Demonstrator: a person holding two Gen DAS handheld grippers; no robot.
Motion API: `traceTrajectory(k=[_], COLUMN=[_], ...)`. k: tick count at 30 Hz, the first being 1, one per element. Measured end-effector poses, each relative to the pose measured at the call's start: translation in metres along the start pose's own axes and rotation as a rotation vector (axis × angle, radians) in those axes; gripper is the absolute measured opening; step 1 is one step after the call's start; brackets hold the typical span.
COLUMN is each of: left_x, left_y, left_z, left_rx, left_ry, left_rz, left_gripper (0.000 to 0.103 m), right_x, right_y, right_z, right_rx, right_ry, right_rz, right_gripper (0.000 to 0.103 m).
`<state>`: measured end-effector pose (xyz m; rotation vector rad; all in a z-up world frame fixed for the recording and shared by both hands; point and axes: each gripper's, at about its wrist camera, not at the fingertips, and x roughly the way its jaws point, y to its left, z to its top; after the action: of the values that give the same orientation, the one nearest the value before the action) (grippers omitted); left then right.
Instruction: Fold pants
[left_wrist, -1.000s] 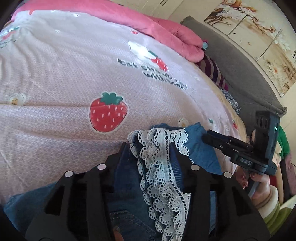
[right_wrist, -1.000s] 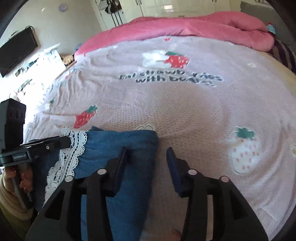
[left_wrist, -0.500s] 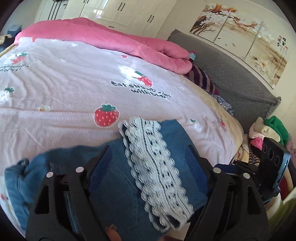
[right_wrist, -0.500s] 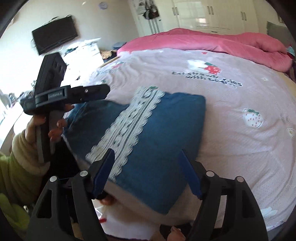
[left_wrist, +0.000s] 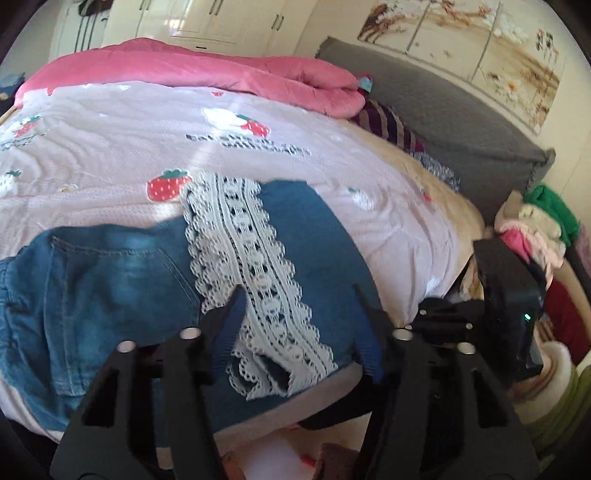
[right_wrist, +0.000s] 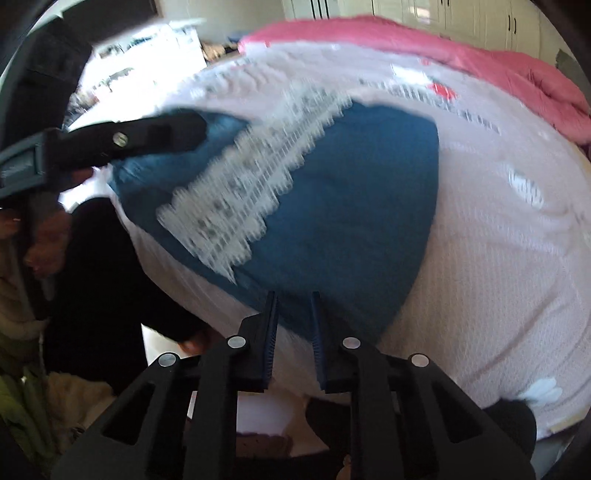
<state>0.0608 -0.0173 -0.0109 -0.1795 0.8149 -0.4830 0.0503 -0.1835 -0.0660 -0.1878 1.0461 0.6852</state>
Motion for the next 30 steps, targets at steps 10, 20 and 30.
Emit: traceTrajectory(k=[10,20,30], left_x=[0.032,0.017,-0.018], left_y=[0.006,0.007,0.002], left_z=[-0.031,-0.028,-0.022], left_rx=[0.016,0.003,-0.027], left_ry=[0.113,0.076,0.024], left_rz=[0.095,0.141,0.199], left_gripper=[0.034,0.048,0.067], right_x=[0.0,-0.023,-0.069], right_y=[-0.008,-0.001,0.006], right_z=[-0.004,0.001,0.012], right_rx=[0.055,0.073,0.06], right_ry=[-0.019,-0.068,-0.208], right_rz=[0.045,0.104,0.073], right_gripper=[0.017,0.042,0.063])
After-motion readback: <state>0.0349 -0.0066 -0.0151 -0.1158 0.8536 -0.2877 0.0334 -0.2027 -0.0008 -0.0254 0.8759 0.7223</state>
